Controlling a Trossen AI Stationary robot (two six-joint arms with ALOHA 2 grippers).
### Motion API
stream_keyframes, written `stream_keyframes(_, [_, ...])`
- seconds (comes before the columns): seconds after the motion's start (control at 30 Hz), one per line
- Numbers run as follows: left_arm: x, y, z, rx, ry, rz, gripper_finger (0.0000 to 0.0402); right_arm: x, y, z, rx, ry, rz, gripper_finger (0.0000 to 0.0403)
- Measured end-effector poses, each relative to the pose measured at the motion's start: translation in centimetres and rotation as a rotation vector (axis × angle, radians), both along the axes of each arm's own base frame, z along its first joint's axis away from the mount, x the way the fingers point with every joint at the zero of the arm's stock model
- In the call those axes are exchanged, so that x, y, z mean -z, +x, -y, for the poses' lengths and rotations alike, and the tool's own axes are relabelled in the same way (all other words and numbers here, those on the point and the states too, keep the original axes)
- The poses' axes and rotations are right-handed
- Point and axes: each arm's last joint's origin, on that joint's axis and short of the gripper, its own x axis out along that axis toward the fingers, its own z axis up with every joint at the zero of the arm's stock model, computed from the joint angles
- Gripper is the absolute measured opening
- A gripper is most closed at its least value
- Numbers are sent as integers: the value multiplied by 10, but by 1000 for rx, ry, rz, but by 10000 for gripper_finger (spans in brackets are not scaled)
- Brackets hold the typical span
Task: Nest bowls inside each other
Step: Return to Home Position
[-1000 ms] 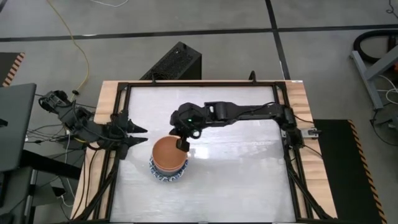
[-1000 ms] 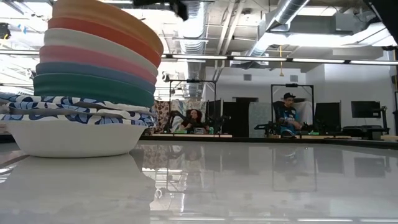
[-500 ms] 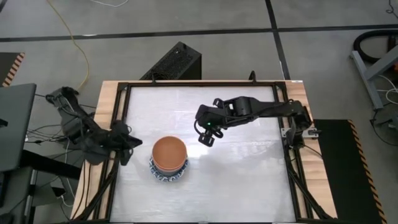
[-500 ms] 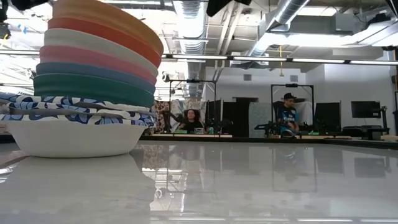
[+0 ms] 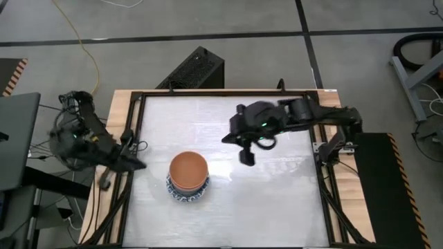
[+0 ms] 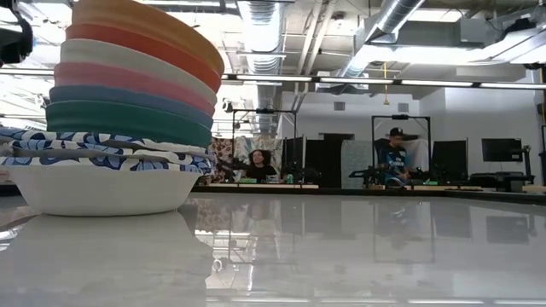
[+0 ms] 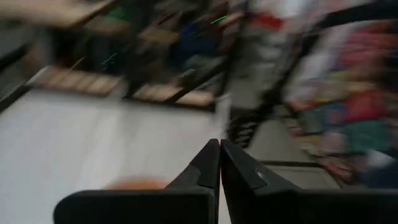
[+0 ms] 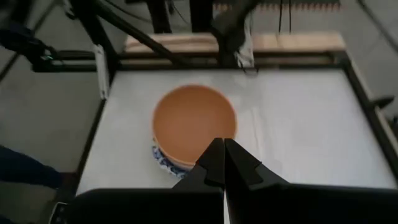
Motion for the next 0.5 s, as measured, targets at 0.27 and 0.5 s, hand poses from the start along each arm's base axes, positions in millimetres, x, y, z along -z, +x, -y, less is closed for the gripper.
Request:
stream_keyframes(0.27, [-34, -9, -1, 302, 102, 356, 0, -40, -53, 8, -112, -16, 151, 13])
stream_keyframes(0.5, [-33, -25, -27, 264, 42, 340, 0, -63, -103, 14, -118, 0, 222, 13])
